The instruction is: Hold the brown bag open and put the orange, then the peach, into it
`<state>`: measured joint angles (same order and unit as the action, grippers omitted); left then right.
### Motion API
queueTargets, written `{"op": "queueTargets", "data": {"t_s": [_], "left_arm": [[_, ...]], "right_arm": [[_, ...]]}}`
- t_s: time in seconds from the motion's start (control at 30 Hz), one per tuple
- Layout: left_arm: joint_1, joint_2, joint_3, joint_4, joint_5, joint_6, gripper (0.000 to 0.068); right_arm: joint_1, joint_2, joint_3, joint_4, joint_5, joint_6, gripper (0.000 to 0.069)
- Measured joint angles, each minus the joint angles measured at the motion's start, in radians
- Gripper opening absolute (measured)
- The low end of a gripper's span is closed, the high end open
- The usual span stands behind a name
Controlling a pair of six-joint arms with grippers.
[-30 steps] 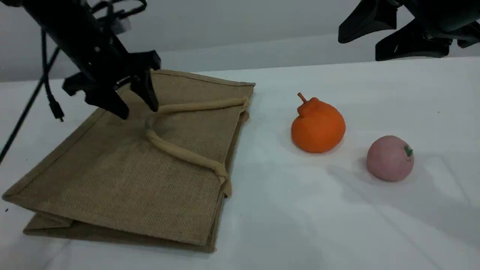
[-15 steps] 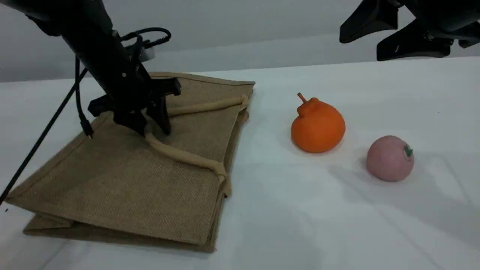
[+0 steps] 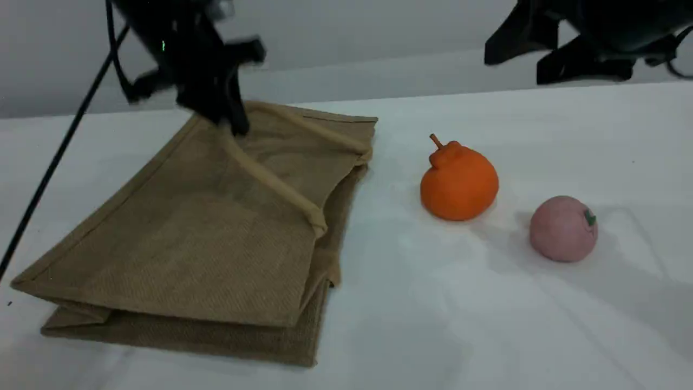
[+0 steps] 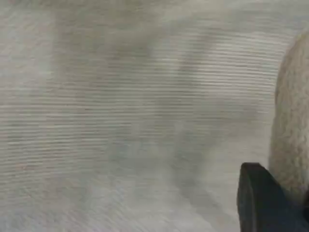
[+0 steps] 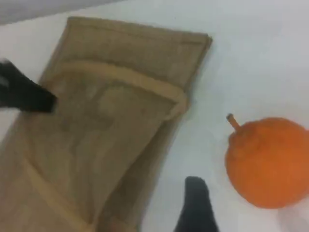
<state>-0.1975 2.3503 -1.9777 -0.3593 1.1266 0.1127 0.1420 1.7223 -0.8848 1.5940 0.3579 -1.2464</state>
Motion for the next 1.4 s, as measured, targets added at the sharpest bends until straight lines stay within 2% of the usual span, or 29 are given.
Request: {"op": "queueTargets", "data": {"t_s": [0.1, 0.2, 0.27, 0.57, 0.67, 0.83, 1.07, 1.2, 1.4], "left_arm": [[-0.005, -0.021, -0.12, -0.034, 0.082, 0.027, 0.0071], [-0.006, -0.09, -0.186, -0.089, 0.1, 0.06, 0.0071], [-0.006, -0.136, -0.192, -0.117, 0.101, 0.068, 0.0071], [-0.055, -0.325, -0.186, -0.112, 0.101, 0.092, 0.0071], [-0.074, -0.367, -0.161, -0.112, 0.098, 0.096, 0.0071], [-0.075, -0.419, -0.076, -0.109, 0.096, 0.11, 0.0071], [-0.075, -0.543, 0.104, -0.006, 0.091, 0.126, 0.0071], [-0.075, -0.631, 0.188, -0.016, 0.096, 0.18, 0.0071], [-0.074, -0.676, 0.196, -0.007, 0.099, 0.204, 0.0071]], "right_arm": [[0.0, 0.052, -0.021, 0.039, -0.011, -0.065, 0.0458], [0.0, 0.096, -0.046, 0.08, -0.024, -0.127, 0.0458], [0.0, 0.117, -0.054, 0.103, -0.024, -0.156, 0.0458], [0.0, 0.167, -0.083, 0.138, -0.026, -0.253, 0.0458], [0.001, 0.167, -0.095, 0.15, -0.06, -0.303, 0.0458], [0.001, 0.167, -0.112, 0.152, -0.137, -0.325, 0.0458], [0.001, 0.167, -0.112, 0.152, -0.135, -0.325, 0.0458], [0.001, 0.204, -0.129, 0.15, -0.134, -0.325, 0.0458], [0.001, 0.291, -0.163, 0.15, -0.108, -0.325, 0.0458]]}}
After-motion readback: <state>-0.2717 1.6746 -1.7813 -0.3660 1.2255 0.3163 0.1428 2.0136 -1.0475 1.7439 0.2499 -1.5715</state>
